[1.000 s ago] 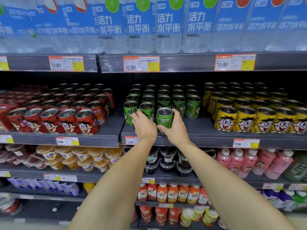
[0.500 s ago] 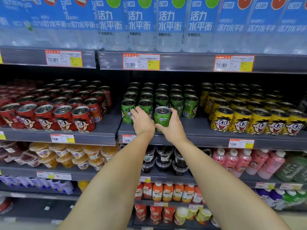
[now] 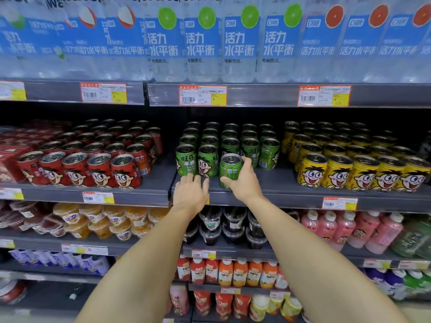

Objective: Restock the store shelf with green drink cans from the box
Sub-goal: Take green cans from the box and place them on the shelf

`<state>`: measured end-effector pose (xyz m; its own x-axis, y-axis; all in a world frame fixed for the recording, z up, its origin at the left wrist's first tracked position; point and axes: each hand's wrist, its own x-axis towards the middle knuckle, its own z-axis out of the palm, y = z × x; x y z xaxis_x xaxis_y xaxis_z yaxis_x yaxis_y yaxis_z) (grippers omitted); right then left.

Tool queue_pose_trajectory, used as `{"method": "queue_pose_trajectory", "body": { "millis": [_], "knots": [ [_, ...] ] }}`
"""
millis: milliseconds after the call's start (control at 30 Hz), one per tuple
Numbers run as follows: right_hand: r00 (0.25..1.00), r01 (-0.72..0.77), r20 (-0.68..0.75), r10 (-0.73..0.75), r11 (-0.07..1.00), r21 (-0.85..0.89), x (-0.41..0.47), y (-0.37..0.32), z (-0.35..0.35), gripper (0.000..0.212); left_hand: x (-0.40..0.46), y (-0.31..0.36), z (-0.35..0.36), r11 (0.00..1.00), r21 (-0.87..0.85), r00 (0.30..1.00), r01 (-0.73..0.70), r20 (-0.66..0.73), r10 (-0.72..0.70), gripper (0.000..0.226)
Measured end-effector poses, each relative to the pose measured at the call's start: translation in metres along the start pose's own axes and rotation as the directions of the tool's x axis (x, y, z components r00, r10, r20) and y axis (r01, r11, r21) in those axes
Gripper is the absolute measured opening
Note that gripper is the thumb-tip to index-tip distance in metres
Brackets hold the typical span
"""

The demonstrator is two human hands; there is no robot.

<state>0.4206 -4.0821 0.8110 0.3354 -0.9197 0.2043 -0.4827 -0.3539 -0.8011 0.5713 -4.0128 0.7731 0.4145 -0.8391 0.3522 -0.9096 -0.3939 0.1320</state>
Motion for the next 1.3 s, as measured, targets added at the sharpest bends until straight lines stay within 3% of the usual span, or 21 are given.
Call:
{"method": "queue_pose_trajectory", "body": {
  "millis": [200,300,467,600,733,1300],
  "knots": [
    [1.0,0.017,0.022,-0.015,0.996,-0.09,0.0,0.0,-0.009,0.085,-0.009,-0.023,0.006,0.987,-0.039,0.987,-0.157,-0.051,0.155,0.064],
    [0.999,0.018,-0.042,-0.019,1.0,-0.023,-0.009,-0.001,-0.008,0.08,-0.012,-0.024,0.012,0.979,-0.085,0.973,-0.187,-0.152,0.173,0.054],
    [0.989,0.047,-0.142,-0.036,0.997,0.069,-0.026,0.003,0.002,0.071,-0.014,-0.023,0.026,0.977,-0.085,0.952,-0.197,-0.255,0.17,0.043],
    [0.982,0.055,-0.178,-0.057,0.998,-0.017,-0.023,-0.002,0.003,0.069,-0.014,-0.024,0.028,0.98,-0.082,0.952,-0.182,-0.264,0.155,0.043],
    [0.985,0.04,-0.164,-0.059,0.993,-0.115,-0.009,-0.006,0.002,0.07,-0.015,-0.021,0.025,0.984,-0.051,0.95,-0.171,-0.273,0.151,0.045],
    [0.984,-0.003,-0.176,-0.016,0.994,-0.109,0.028,-0.006,0.012,0.06,-0.016,-0.02,0.032,0.988,-0.031,0.938,-0.152,-0.319,0.135,0.042]
  ]
}}
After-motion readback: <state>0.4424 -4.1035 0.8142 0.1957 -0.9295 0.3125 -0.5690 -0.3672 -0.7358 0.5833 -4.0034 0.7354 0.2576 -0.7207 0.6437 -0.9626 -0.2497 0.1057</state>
